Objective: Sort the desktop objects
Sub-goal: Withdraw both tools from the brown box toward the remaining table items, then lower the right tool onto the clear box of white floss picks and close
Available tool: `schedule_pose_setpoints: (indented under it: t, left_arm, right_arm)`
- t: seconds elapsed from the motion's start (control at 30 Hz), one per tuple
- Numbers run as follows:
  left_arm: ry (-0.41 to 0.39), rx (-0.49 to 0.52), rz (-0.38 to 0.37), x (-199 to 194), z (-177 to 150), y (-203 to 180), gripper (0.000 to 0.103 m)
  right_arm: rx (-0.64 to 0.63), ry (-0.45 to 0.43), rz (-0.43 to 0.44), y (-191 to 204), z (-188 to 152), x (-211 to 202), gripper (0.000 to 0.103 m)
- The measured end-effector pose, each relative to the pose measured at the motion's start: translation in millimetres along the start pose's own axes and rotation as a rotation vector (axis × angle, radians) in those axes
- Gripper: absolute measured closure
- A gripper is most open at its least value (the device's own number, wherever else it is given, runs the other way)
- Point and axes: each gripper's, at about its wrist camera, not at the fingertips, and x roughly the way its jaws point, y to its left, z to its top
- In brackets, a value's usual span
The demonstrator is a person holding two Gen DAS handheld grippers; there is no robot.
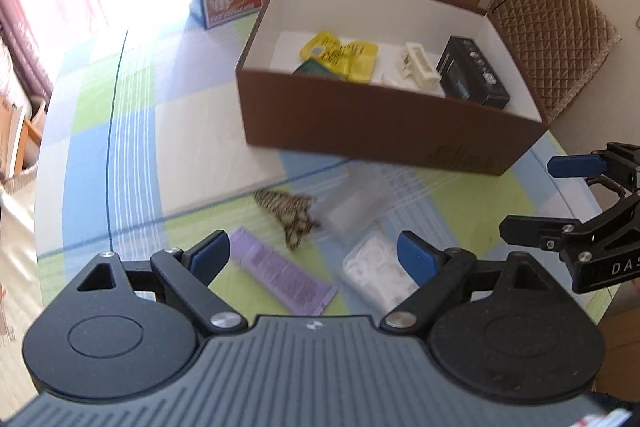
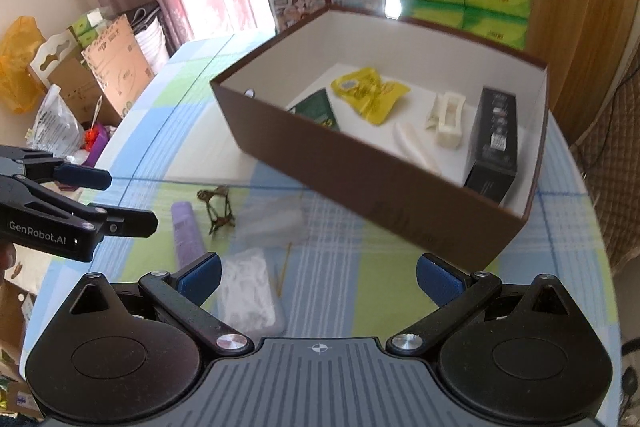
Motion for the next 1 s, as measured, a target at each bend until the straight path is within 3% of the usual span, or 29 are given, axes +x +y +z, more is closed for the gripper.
schedule_pose_setpoints:
  t: [0.47, 1.0]
  left_arm:
    - [0.080, -0.074, 0.050, 12.5, -45.0, 23.0, 0.015]
    - [0.116, -0.121, 0.092, 17.3, -64.6, 39.3, 0.015]
  right_arm:
    - [0.025, 0.062, 0.026, 17.0, -18.8, 21.6, 0.002]
    - [-0.012, 0.108, 0.052, 39.3, -33.6, 43.5, 0.002]
